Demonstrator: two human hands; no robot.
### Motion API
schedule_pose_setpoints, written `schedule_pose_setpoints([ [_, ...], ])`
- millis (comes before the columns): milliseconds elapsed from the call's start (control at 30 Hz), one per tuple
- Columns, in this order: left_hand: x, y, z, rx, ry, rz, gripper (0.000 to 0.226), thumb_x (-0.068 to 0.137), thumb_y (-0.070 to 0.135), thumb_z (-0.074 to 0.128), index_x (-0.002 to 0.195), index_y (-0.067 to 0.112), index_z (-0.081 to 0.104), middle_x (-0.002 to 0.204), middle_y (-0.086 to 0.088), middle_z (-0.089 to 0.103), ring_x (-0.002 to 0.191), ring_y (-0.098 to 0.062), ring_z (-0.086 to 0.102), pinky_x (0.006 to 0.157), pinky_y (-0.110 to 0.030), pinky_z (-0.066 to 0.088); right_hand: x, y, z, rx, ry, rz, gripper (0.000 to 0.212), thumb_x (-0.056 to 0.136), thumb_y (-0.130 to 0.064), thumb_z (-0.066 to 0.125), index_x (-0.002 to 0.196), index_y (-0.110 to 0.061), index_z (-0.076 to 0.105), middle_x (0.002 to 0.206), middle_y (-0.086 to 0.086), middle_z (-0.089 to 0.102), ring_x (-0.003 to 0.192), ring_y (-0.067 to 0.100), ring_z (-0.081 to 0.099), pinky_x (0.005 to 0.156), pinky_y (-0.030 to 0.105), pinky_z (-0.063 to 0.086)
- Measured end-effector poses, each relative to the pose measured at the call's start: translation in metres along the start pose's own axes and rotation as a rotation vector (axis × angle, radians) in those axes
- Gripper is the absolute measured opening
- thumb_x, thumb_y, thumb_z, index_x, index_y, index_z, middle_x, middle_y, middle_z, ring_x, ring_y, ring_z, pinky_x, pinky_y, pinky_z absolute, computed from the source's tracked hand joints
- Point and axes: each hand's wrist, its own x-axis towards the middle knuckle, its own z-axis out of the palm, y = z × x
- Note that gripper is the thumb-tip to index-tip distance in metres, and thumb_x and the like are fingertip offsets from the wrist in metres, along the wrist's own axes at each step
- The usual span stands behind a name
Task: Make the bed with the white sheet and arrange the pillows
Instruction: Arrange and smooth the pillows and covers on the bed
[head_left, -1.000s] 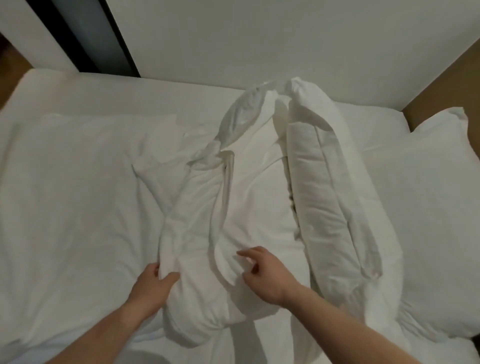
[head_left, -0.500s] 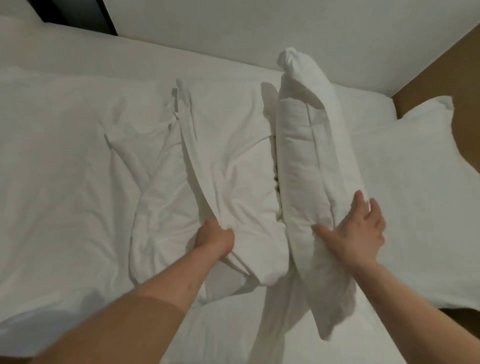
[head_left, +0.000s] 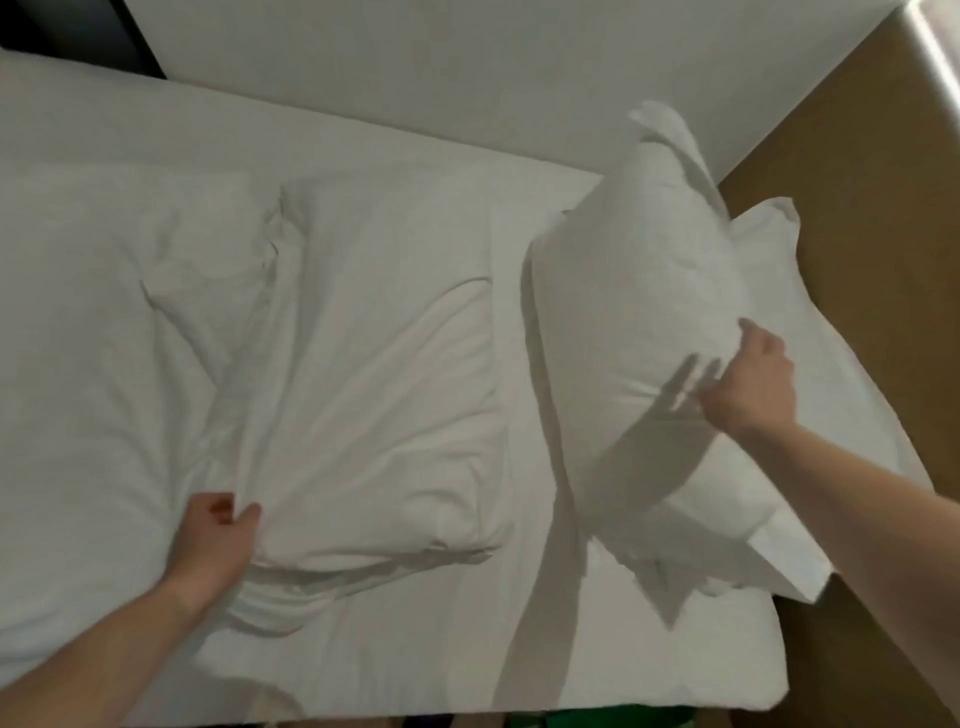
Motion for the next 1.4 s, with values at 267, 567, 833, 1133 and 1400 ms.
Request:
schedule_pose_setpoints([
  [267, 0.011, -0.011, 0.042, 0.277, 0.014, 0.006, 0.039, 0.081, 0.041, 0.072, 0.110, 0.017, 0.064, 0.131, -0.017, 0.051, 0.116, -0.037, 0.053, 0.099, -0.040, 0.046, -0.166, -0.102, 0.160, 0.456, -0.727, 0.077, 0.089, 0.085, -0.053, 0.076, 0.154, -0.014, 0.035, 0.153, 0.013, 0.048, 0.134, 0.031, 0.054, 0.108, 0.042, 0.047],
  [567, 0.041, -0.027, 0.053, 0.009, -0.127, -0.207, 0.111, 0.055, 0.035, 0.076, 0.152, 0.008, 0.030, 0.149, -0.015, 0.047, 0.131, -0.033, 0.052, 0.110, -0.036, 0.043, -0.223, -0.123, 0.265, 0.894, -0.785, 0.611, 0.115, 0.048, -0.050, 0.091, 0.146, -0.017, 0.040, 0.133, 0.010, 0.060, 0.107, 0.029, 0.067, 0.069, 0.037, 0.064],
  [833, 0.003, 0.081, 0.047, -0.593, -0.451, 0.058, 0.037, 0.055, -0.006, 0.054, 0.090, -0.003, 0.065, 0.078, -0.008, 0.055, 0.080, -0.024, 0.053, 0.068, -0.034, 0.045, -0.211, -0.126, 0.197, 0.932, -0.280, 0.417, 0.016, 0.077, 0.002, 0.053, 0.067, -0.010, 0.047, 0.064, 0.001, 0.048, 0.062, 0.020, 0.041, 0.060, 0.031, 0.036],
  [1133, 0.034, -0.022, 0.042, -0.031, -0.540, -0.235, 0.103, 0.046, 0.024, 0.082, 0.142, 0.010, 0.047, 0.133, -0.011, 0.060, 0.117, -0.031, 0.061, 0.099, -0.037, 0.053, -0.225, -0.110, 0.174, 0.207, -0.693, 0.183, 0.055, 0.077, -0.014, 0.065, 0.127, -0.012, 0.043, 0.130, 0.013, 0.050, 0.101, 0.038, 0.063, 0.084, 0.044, 0.049],
  [1400, 0.116, 0.106, -0.005, 0.066, -0.178, -0.058, 0.141, 0.046, 0.067, 0.080, 0.157, 0.010, 0.014, 0.157, -0.012, 0.028, 0.140, -0.031, 0.037, 0.104, -0.038, 0.042, -0.209, -0.217, 0.191, 0.513, -0.462, -0.304, 0.089, 0.079, -0.056, 0.075, 0.154, -0.031, 0.035, 0.155, -0.001, 0.029, 0.141, 0.025, 0.037, 0.113, 0.040, 0.039],
])
